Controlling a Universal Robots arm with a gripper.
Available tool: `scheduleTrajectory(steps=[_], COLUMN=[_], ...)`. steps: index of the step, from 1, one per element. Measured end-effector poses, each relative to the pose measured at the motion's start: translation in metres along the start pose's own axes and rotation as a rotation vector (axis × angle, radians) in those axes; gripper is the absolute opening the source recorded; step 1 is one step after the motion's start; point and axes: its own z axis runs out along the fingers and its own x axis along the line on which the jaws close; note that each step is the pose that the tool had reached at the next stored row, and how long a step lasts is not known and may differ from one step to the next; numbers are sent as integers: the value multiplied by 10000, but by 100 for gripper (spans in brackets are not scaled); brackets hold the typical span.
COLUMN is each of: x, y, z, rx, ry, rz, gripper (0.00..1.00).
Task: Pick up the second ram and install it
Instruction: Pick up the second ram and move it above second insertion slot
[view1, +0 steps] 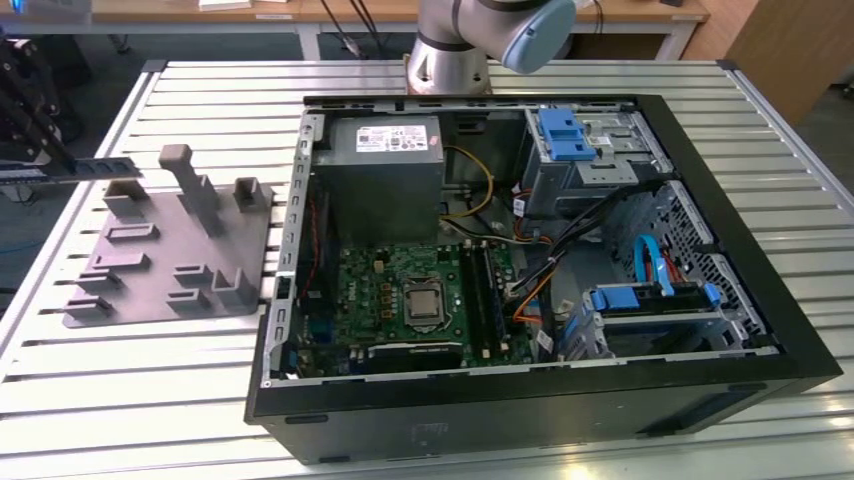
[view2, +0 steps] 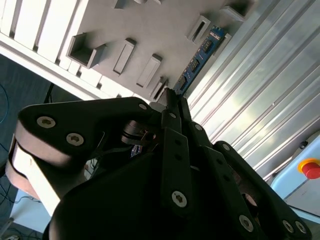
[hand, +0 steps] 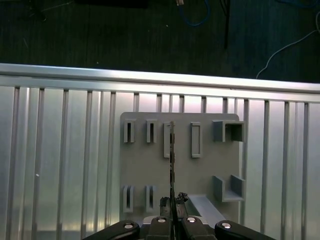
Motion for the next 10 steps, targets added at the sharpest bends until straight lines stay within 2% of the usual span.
scheduleTrajectory(steps=[10], x=[-8], y=[1], z=[-89], rx=[2], ry=[-33], rz=[-1], gripper=[14])
